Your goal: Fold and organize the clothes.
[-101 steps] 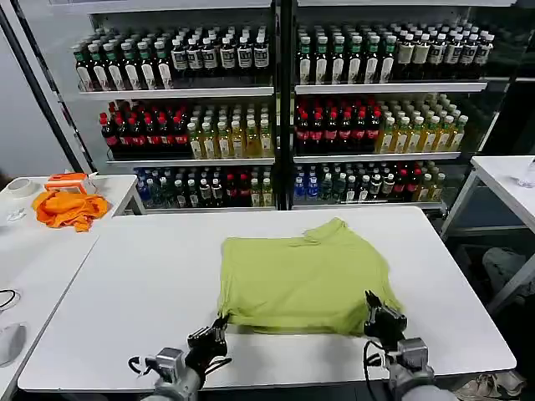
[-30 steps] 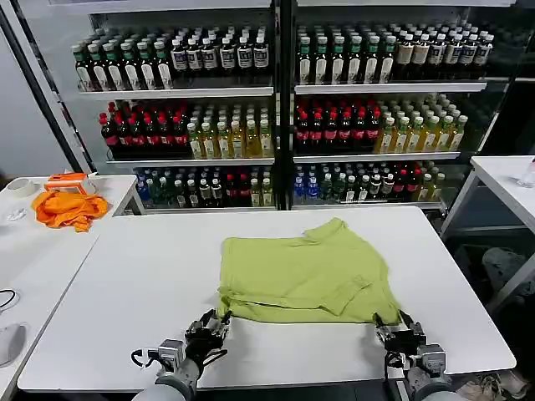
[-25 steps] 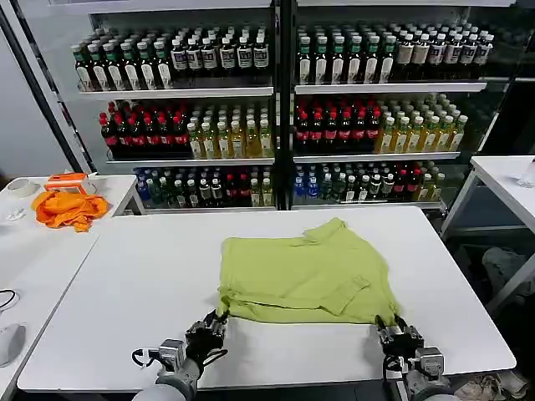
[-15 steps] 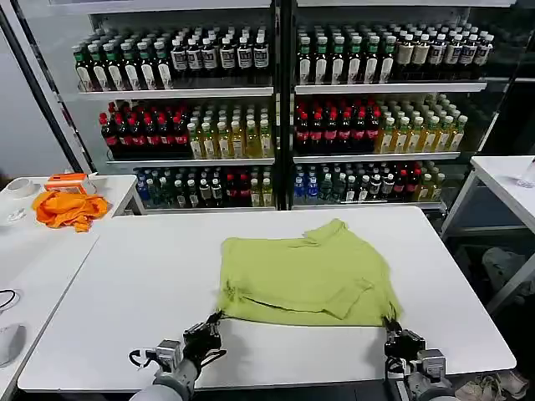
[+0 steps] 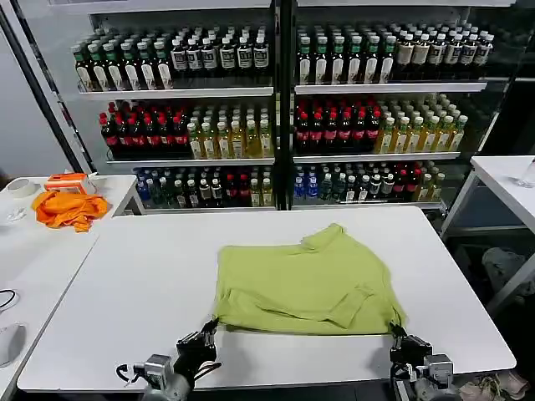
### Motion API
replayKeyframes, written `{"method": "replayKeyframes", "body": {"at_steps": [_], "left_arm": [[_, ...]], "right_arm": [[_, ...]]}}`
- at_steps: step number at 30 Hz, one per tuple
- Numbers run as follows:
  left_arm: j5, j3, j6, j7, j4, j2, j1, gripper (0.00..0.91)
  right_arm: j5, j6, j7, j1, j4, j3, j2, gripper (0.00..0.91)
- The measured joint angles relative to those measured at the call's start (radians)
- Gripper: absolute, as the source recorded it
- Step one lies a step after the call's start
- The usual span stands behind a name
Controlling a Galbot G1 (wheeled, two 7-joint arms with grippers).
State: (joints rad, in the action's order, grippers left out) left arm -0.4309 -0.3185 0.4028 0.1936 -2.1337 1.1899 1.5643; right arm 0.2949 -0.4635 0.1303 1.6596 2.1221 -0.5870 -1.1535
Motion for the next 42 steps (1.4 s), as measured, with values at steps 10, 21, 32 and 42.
{"method": "replayKeyframes", "body": {"at_steps": [10,21,32,42], "left_arm": [[0.053,-0.032,0.0,-0.003,-0.109,-0.013,0.164,0.907],[0.107,-0.07,0.023,-0.01,-0.21,-0.039,0.294,0.907],[0.071,-0.118,0.028,0.009,-0.22,-0.069,0.246,0.907],[-0.077,-0.091,0.063,0.055,-0.093,-0.108,0.003,0.907]], "right_arm": [[-0.04,-0.004,0.008,0.146,0.109,-0.01,-0.008,0.907],[-0.057,-0.014,0.023,0.236,0.214,-0.037,0.01,0.907],[0.017,-0.032,0.073,0.138,0.208,-0.025,0.063,0.907],[0.168,-0.079,0.138,-0.213,0.03,0.139,0.118,0.907]]}}
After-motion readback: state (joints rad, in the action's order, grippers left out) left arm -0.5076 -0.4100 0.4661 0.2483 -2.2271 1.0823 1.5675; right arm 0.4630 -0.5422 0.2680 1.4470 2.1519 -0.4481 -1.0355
